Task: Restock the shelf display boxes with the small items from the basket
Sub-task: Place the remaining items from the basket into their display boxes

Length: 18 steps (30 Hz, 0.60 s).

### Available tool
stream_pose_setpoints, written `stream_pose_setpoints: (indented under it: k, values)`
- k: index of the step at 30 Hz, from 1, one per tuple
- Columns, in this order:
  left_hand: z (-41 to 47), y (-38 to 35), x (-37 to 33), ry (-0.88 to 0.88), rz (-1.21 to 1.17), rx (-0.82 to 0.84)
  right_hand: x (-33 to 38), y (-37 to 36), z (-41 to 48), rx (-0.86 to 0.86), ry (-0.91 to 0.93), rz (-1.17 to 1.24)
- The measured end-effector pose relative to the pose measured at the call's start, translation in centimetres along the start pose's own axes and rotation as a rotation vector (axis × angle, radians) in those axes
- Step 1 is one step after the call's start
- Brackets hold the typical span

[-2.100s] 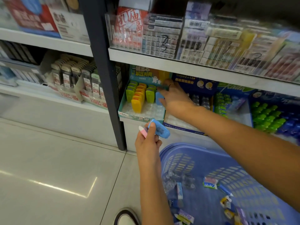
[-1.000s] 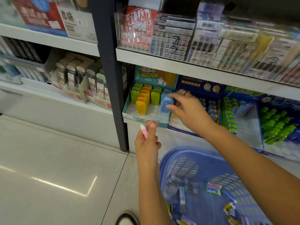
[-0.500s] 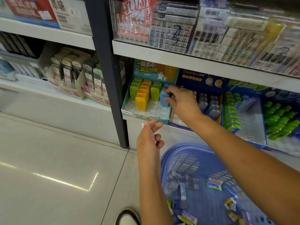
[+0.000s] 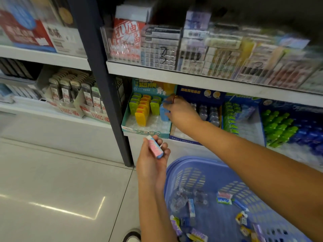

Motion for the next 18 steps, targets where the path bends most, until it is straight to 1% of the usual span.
stream_pose_setpoints:
  k: [3,4,6,8,11,13,15,17,18]
  values:
    - [-0.3,-0.5,0.6,0.02,0.32,-0.119,-0.1,-0.4,-4.2,-0.038,0.046,0.163]
    - [-0.5,-0.8,0.9,0.04,0.394,-0.126,-0.3,-0.6,-6.1,-0.07,0.062,0.254]
    - [-0.7,-1.7,1.6,0.087,0.399,-0.065,-0.8,-1.3,-10.2,-0.139,0.142,0.398]
    - [-1.0,-2.8,2.4,0.136,0.332,0.041,-1.6,-1.9,-14.2,-0.172,0.227,0.462]
    - [-1.5,-4.5,4.0,0.242,0.434,0.189,-3.0,-2.1,-18.5,-0.204,0.27,0.501]
    - [-1.9,-5.7,5.4,0.323,0.472,0.274,-4.0,-1.9,-20.3,-0.274,0.25,0.488]
    - [-2.2,-7.0,7.0,0.377,0.449,0.305,-5.1,-1.4,-21.6,-0.364,0.216,0.48]
    - [-2.3,-8.5,8.9,0.382,0.486,0.302,-6.8,-0.7,-22.6,-0.482,0.162,0.481]
    - [-2.2,-9.3,9.9,0.354,0.566,0.307,-7.9,-0.3,-22.9,-0.549,0.111,0.487]
Point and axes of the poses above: each hand's wrist, its own z-axis towards the middle knuckle, its own y-axis out of the back of the hand, x = y × z, the point moved 1 cm from there along z, towards the middle knuckle, and after that the axes turned 15 degrees about x, right-handed, at the moved point
